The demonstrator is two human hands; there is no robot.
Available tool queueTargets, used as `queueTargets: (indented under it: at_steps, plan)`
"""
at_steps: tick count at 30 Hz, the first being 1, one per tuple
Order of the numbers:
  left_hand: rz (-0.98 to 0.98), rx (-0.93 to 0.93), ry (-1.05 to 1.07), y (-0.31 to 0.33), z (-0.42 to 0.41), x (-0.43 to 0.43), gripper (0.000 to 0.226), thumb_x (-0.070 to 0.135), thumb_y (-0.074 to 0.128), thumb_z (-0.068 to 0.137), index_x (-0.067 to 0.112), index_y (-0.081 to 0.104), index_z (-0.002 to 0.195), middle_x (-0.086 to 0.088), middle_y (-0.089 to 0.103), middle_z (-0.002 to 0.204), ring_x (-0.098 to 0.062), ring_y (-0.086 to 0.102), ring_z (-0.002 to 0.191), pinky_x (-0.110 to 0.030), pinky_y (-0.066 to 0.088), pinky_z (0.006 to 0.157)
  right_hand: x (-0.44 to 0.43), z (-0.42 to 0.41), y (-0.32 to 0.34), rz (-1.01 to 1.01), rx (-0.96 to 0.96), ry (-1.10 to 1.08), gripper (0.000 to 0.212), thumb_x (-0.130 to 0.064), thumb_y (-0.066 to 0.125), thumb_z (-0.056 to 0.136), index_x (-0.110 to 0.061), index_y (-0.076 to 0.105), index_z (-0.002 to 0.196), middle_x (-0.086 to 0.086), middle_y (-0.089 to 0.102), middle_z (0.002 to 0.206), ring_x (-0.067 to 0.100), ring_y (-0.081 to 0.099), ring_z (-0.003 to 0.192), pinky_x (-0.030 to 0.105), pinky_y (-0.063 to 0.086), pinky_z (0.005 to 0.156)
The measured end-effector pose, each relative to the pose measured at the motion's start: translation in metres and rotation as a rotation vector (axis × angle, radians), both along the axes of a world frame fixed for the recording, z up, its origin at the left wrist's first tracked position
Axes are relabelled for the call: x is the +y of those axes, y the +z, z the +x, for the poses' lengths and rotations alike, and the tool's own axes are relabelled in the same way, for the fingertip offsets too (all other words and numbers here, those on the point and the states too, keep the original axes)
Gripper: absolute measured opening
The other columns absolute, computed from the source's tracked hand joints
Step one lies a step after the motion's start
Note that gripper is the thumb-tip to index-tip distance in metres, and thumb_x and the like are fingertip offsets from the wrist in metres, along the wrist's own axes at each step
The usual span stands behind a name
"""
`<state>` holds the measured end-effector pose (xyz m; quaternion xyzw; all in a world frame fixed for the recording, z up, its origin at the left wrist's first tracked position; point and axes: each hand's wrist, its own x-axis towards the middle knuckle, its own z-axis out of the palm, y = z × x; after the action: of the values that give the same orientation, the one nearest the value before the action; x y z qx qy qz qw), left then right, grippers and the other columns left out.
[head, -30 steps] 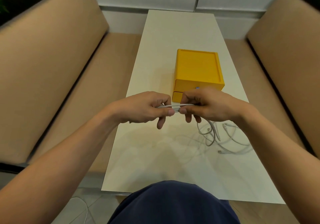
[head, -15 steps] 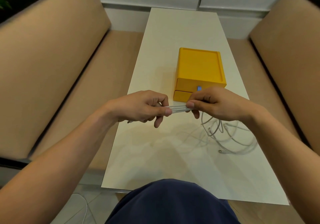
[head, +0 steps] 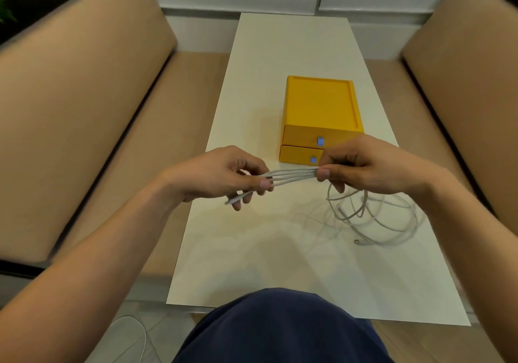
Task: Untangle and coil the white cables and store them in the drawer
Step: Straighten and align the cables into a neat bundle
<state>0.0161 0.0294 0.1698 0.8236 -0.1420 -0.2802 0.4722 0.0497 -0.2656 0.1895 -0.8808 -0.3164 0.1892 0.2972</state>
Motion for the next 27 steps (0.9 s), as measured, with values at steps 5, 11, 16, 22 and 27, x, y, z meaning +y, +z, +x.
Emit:
queueTargets:
  at_steps: [5,11,16,22,27]
  plan:
    - [0.009,-0.02,0.03,-0.005,-0.004,-0.014,0.018,0.027,0.066,0.1,0.017,0.078,0.092,0.003,0.065,0.073,-0.017,0.047,0.067,-0.027,0.039,0.056,0.002,0.003,0.003,-0.146,0.137,-0.001,0.015,-0.034,0.058,0.103,-0.026,0.071,0.1,-0.008,0.075,0.082,0.008,0.07,0.069,0.032,0.053,0.07]
    - [-0.003,-0.04,0.09,-0.007,-0.011,-0.023,0.023,0.038,0.073,0.094,0.019,0.079,0.084,-0.003,0.069,0.072,-0.009,0.049,0.06,-0.024,0.039,0.051,0.047,-0.023,-0.013,-0.003,-0.007,-0.006,0.035,-0.055,0.06,0.095,-0.03,0.066,0.119,-0.012,0.074,0.087,0.006,0.071,0.075,0.028,0.057,0.067]
    - [-0.093,-0.049,0.207,-0.014,-0.018,-0.022,0.019,0.031,0.083,0.086,0.02,0.074,0.097,-0.003,0.075,0.079,-0.014,0.062,0.066,-0.031,0.046,0.055,0.048,-0.022,-0.022,0.055,-0.066,-0.098,0.012,-0.033,0.062,0.101,-0.027,0.07,0.095,-0.01,0.071,0.075,0.007,0.063,0.07,0.021,0.045,0.057]
    - [-0.149,-0.128,0.24,-0.021,-0.025,-0.018,0.021,0.022,0.086,0.084,0.02,0.075,0.101,-0.001,0.077,0.09,-0.025,0.073,0.081,-0.036,0.062,0.071,0.046,-0.024,-0.024,0.095,-0.078,-0.089,0.011,-0.032,0.061,0.102,-0.027,0.07,0.098,-0.009,0.066,0.07,0.007,0.057,0.063,0.017,0.04,0.054]
    - [-0.18,-0.214,0.353,-0.016,-0.025,-0.017,0.01,0.021,0.086,0.083,0.02,0.081,0.093,-0.001,0.077,0.079,-0.018,0.074,0.072,-0.028,0.059,0.069,0.044,-0.024,-0.02,0.049,-0.16,-0.028,0.018,-0.043,0.063,0.098,-0.028,0.07,0.107,-0.01,0.066,0.07,0.011,0.061,0.067,0.024,0.042,0.053]
